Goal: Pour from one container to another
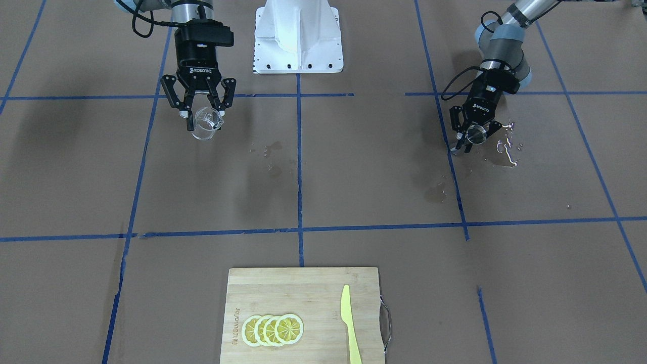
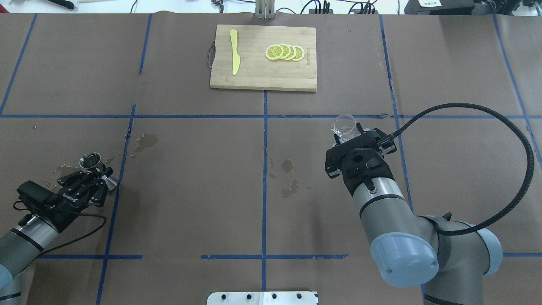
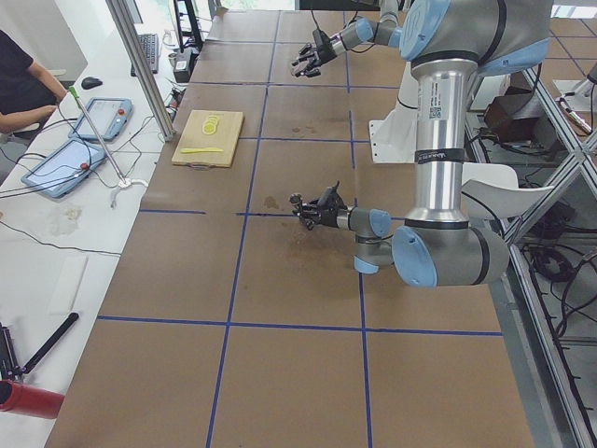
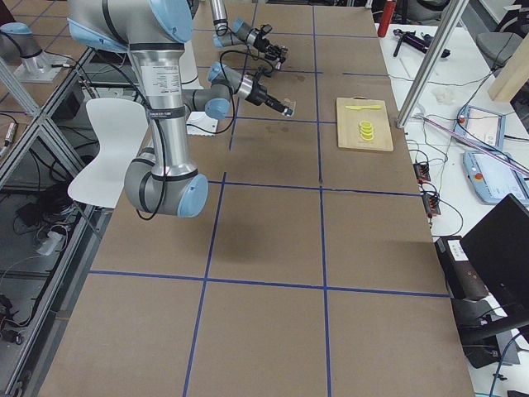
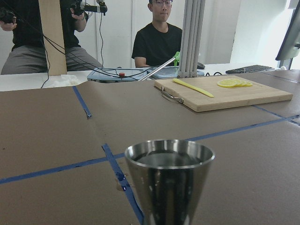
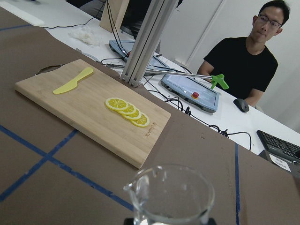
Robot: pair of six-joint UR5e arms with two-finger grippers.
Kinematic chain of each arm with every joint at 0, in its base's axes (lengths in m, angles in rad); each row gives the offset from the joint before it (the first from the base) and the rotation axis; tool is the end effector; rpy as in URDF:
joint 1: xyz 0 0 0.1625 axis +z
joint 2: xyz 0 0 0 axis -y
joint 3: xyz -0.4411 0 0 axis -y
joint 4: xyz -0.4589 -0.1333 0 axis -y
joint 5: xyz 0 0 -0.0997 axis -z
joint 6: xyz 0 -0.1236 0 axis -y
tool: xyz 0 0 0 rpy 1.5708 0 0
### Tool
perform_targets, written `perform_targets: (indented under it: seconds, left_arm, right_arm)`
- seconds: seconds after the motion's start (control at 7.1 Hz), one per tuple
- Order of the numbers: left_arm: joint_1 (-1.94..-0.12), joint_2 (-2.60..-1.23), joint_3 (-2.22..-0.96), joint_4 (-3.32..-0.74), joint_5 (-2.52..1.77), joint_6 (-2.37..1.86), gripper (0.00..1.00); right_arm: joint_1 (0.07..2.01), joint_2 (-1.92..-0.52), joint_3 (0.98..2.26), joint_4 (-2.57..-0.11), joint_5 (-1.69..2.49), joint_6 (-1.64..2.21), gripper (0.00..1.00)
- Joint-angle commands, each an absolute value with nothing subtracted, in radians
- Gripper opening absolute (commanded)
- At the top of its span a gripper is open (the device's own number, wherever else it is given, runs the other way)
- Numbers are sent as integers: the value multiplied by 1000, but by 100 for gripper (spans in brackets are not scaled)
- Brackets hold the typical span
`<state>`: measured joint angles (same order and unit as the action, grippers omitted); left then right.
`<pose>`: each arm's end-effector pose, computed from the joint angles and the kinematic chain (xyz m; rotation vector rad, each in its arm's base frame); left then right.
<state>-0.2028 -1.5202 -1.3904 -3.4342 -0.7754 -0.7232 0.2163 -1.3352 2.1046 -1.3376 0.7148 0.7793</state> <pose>0.4497 -0.3187 0.6033 1.2672 1.0028 -0.1511 -0.4930 -0.3404 0.2317 1.1276 -0.4408 -0.0746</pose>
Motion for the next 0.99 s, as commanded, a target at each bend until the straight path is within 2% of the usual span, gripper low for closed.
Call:
perform_targets:
  seconds: [0.0, 0.28, 0.56, 0.85]
  left_arm:
    - [-202, -1520, -1390, -3433, -773, -732, 0]
    - [-202, -1520, -1390, -3433, -770, -732, 0]
    - [-201, -1520, -1390, -3432, -770, -732, 10]
    - [-201, -1520, -1390, -3425, -770, -733, 12]
  right_arm:
    - [216, -1335, 2106, -1338, 715, 779, 0]
    - [215, -1333, 2106, -1338, 715, 779, 0]
    - [215, -1333, 2108, -1338, 715, 779, 0]
    - [215, -1333, 2108, -1338, 715, 779, 0]
